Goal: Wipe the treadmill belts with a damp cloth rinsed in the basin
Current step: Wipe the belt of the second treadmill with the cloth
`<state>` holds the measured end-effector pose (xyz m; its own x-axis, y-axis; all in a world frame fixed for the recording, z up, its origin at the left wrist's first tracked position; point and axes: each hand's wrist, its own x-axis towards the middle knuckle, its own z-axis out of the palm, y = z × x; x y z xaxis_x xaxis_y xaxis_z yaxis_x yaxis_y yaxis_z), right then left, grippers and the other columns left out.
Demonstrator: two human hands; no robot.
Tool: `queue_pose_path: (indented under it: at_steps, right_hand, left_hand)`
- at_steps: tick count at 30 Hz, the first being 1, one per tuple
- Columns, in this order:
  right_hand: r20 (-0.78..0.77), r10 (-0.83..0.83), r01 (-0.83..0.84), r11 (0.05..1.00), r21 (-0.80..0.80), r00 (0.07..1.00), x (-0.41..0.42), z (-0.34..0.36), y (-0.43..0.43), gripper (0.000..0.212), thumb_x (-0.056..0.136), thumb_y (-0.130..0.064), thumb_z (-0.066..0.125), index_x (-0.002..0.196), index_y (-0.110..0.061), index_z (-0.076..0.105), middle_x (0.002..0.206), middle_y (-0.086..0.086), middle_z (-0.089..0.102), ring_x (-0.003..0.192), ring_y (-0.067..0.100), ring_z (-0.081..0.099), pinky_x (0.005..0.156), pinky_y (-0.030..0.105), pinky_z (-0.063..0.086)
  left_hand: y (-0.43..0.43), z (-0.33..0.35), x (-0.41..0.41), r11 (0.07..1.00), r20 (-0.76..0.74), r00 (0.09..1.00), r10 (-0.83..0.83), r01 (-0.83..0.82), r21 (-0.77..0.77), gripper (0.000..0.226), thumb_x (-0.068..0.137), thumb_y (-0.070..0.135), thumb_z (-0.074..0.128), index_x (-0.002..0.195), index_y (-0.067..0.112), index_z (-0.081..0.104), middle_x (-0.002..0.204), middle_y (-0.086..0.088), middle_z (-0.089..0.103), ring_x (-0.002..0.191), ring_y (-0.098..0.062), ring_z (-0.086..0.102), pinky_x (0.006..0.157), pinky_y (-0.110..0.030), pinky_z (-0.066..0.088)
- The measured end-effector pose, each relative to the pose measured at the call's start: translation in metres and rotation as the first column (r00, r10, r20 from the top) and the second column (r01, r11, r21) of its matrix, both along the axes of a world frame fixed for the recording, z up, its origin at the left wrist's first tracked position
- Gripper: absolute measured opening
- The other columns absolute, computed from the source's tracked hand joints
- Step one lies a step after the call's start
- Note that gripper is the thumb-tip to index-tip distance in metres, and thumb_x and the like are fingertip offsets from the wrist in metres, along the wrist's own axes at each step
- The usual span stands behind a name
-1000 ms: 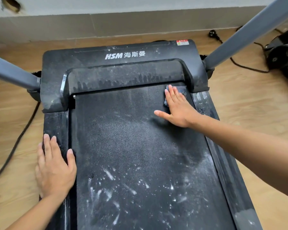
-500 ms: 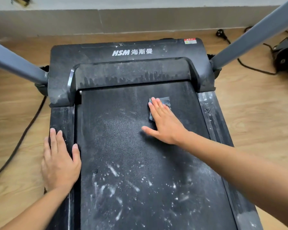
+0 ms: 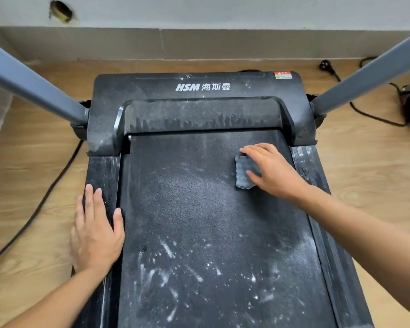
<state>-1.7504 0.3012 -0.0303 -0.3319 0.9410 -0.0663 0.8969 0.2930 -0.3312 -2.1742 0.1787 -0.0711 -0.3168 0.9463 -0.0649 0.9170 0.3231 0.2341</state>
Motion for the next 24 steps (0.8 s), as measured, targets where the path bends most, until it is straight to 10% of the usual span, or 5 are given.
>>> queue_pose_path:
  at_steps: [7,15,20,24]
  right_hand:
    - [-0.013,-0.067,0.063,0.975,-0.214,0.998,-0.007,0.021,0.032,0.01,0.086,-0.024,0.081,0.092,-0.022,0.073,0.076,-0.011,0.051,0.072,0.012,0.051,0.072,0.03,0.038]
    - [-0.177,-0.206,0.245,0.94,0.239,0.962,0.028,0.062,0.045,0.022,0.081,-0.012,0.066,0.096,-0.022,0.054,0.101,-0.004,0.061,0.093,0.025,0.061,0.074,0.045,0.054]
    - [0.175,-0.174,0.178,0.984,-0.009,0.969,0.026,0.014,0.007,0.038,0.078,-0.027,0.064,0.114,-0.014,0.058,0.125,0.008,0.055,0.112,0.036,0.055,0.087,0.045,0.053]
    - [0.166,-0.243,0.224,0.966,0.127,0.956,0.023,-0.007,0.002,0.069,0.084,-0.045,0.048,0.141,-0.007,0.052,0.151,0.016,0.048,0.141,0.037,0.043,0.115,0.051,0.041]
  left_hand:
    - [0.0,-0.002,-0.001,1.0,-0.004,1.0,0.0,0.0,0.007,0.063,0.108,0.04,0.043,0.163,0.015,0.027,0.177,0.005,0.009,0.16,-0.03,0.018,0.108,-0.064,0.043]
    - [0.001,-0.005,-0.002,1.0,-0.003,1.0,-0.013,0.013,0.019,0.064,0.106,0.042,0.042,0.162,0.014,0.028,0.176,0.002,0.012,0.159,-0.032,0.019,0.109,-0.066,0.042]
    - [-0.001,-0.002,0.0,1.0,0.004,1.0,-0.004,0.004,0.025,0.062,0.107,0.039,0.044,0.161,0.013,0.03,0.176,0.001,0.014,0.157,-0.035,0.024,0.107,-0.067,0.043]
    - [0.001,-0.003,0.0,1.0,0.005,1.0,0.002,-0.002,0.015,0.064,0.105,0.036,0.051,0.161,0.013,0.031,0.176,0.002,0.014,0.157,-0.034,0.024,0.107,-0.067,0.043]
